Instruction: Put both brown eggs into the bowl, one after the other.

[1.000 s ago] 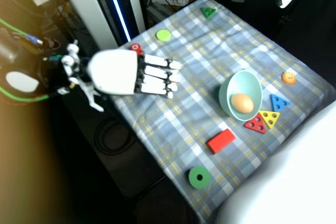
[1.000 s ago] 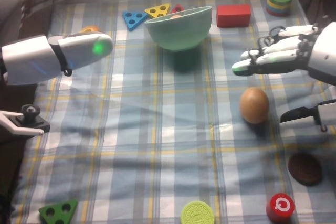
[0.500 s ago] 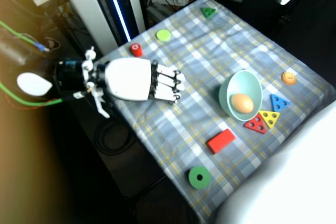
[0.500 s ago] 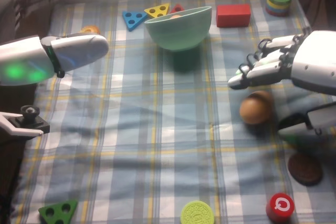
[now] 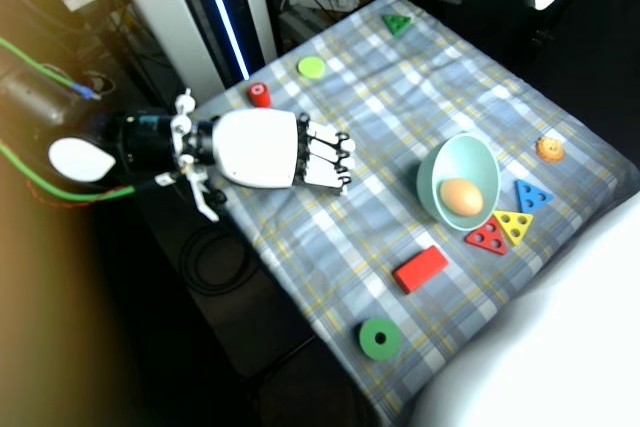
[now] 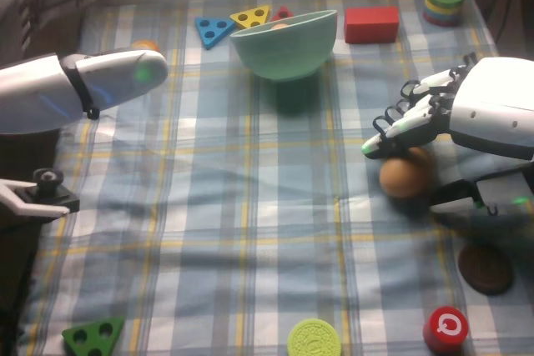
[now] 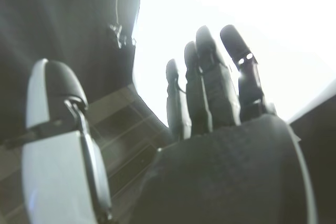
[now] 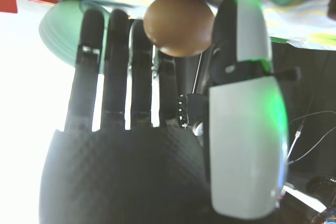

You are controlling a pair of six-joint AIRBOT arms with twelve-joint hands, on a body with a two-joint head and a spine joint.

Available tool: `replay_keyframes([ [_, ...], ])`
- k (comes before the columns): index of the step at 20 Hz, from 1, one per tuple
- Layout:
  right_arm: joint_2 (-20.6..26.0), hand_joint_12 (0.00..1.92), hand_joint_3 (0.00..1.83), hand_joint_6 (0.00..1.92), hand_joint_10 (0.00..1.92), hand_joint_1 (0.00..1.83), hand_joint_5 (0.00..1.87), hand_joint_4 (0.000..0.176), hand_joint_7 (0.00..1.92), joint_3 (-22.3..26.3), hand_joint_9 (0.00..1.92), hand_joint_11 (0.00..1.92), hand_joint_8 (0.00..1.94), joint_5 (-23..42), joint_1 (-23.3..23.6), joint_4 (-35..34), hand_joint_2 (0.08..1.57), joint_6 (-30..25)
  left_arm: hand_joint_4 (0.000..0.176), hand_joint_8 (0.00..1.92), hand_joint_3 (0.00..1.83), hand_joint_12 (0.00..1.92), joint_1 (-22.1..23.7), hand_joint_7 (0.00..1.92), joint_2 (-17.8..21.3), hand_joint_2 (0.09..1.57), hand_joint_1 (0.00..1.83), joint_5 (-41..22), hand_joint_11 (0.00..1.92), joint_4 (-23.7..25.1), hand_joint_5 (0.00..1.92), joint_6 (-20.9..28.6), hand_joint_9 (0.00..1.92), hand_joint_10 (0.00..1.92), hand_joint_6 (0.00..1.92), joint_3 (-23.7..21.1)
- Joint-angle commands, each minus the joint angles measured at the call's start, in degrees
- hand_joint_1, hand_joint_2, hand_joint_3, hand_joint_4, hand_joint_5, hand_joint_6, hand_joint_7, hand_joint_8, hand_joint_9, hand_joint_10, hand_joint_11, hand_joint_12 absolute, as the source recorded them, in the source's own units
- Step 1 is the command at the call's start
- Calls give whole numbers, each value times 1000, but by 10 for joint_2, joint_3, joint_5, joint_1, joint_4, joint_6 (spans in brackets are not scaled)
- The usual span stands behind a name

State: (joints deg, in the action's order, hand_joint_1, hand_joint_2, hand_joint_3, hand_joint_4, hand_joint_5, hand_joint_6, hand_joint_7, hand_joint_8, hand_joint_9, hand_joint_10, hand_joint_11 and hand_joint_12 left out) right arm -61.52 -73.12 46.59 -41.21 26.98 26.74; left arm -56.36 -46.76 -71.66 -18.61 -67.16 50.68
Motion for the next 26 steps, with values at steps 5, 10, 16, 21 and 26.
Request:
replay_keyframes([
  [5,-8,1340,9,743,325,1140,992,0,995,-3,1203,814,598,54,9,-15,1088,-4,57,3,0,1173,1,448,-3,862,966,-68,0,2,456,18,452,2,3,4],
  [10,-8,1709,1,716,1504,1231,1030,0,875,-9,872,889,1377,58,11,-34,1125,-4,71,1,0,1197,-2,455,-4,865,939,-68,0,-1,446,19,460,4,2,5],
  [16,-14,1650,0,591,1420,1241,1100,0,891,-36,825,710,1369,90,79,-104,1116,47,66,0,18,1216,-6,461,-7,904,880,-68,0,-4,446,27,472,4,0,9],
  [21,-46,1360,10,636,999,1245,1145,0,953,-79,796,627,1134,84,150,-130,1084,69,53,0,10,1193,-7,446,-10,954,842,-58,0,-4,438,32,467,4,0,13],
  [26,-84,1513,0,597,936,1252,1169,0,1051,-104,975,785,992,54,204,-133,1060,105,50,4,0,1185,-6,457,-18,953,872,-46,0,-2,439,41,468,2,3,22],
])
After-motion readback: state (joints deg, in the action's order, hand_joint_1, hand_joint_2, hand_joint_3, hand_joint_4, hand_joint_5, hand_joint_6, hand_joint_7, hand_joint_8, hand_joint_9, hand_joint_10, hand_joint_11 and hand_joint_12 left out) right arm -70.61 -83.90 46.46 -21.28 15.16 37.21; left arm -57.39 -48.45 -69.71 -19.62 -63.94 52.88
